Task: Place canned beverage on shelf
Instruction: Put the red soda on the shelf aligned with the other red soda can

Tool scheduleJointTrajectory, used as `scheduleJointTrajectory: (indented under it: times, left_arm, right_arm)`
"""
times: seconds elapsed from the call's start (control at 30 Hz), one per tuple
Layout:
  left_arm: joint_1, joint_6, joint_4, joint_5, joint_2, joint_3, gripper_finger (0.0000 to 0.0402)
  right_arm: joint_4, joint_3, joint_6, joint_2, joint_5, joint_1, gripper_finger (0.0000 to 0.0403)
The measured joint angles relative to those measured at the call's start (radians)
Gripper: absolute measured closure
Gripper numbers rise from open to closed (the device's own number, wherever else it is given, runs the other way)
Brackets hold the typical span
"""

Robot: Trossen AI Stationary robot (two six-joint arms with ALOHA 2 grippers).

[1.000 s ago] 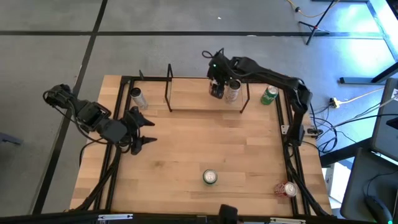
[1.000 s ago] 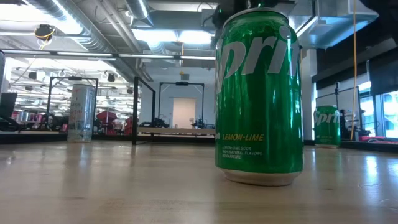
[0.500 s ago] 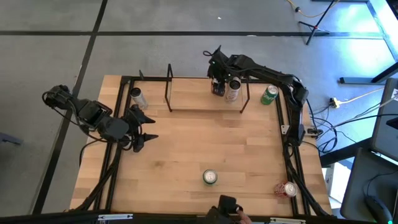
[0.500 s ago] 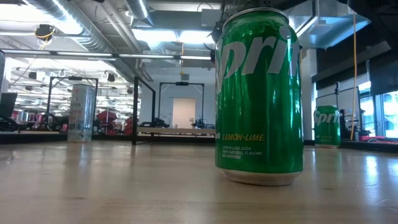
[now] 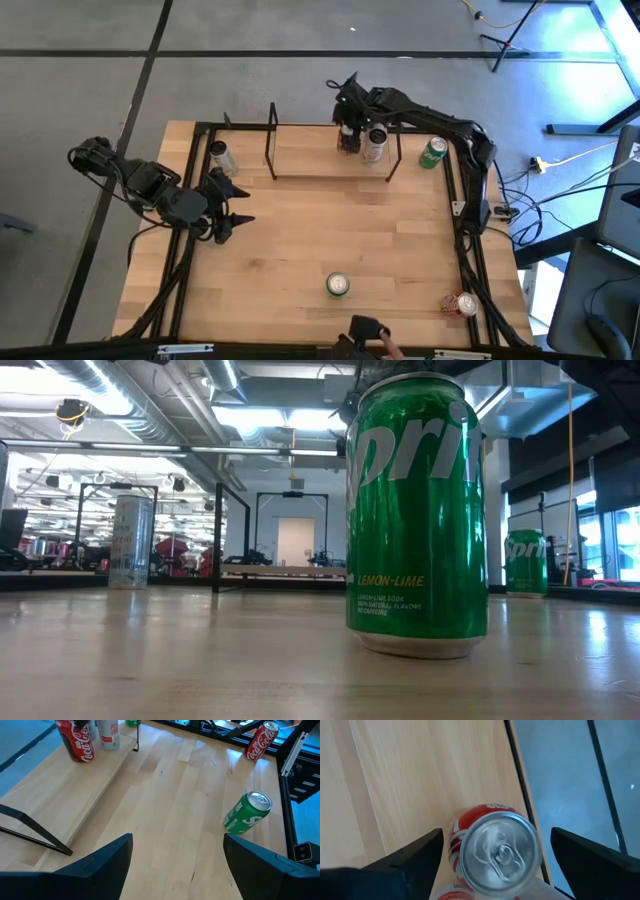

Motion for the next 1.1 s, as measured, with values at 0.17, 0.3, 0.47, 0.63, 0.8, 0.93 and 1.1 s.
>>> scheduleJointTrajectory:
  times: [0.17, 0.3, 0.47, 0.63, 0.8, 0.93, 1.1]
  left_arm:
    - [0.000, 0.000, 0.000, 0.000, 0.000, 0.000, 0.0104]
    - [0.000, -0.001, 0.000, 0.013, 0.000, 0.000, 0.0104]
    - [-0.010, -0.007, 0.000, 0.029, 0.000, 0.000, 0.0104]
    - [-0.018, -0.008, 0.000, 0.031, 0.000, 0.000, 0.0104]
    - [-0.018, -0.006, 0.000, 0.031, 0.000, 0.000, 0.0104]
    - [-0.017, -0.002, 0.000, 0.031, 0.000, 0.000, 0.0104]
    - [-0.017, -0.001, -0.003, 0.031, 0.000, 0.000, 0.0104]
  right_arm:
    - [-0.081, 0.088, 0.025, -0.027, 0.006, 0.035, 0.0046]
    - [-0.199, 0.194, 0.091, -0.058, -0.028, 0.098, 0.0046]
    - [-0.344, 0.256, 0.219, -0.109, -0.107, 0.211, 0.0045]
    - [-0.436, 0.256, 0.374, -0.162, -0.152, 0.354, 0.0045]
    - [-0.572, 0.256, 0.531, -0.186, -0.095, 0.507, 0.0045]
    - [-0.610, 0.213, 0.664, -0.221, -0.036, 0.620, 0.0045]
    - [-0.626, 0.046, 0.869, -0.335, -0.010, 0.743, 0.0045]
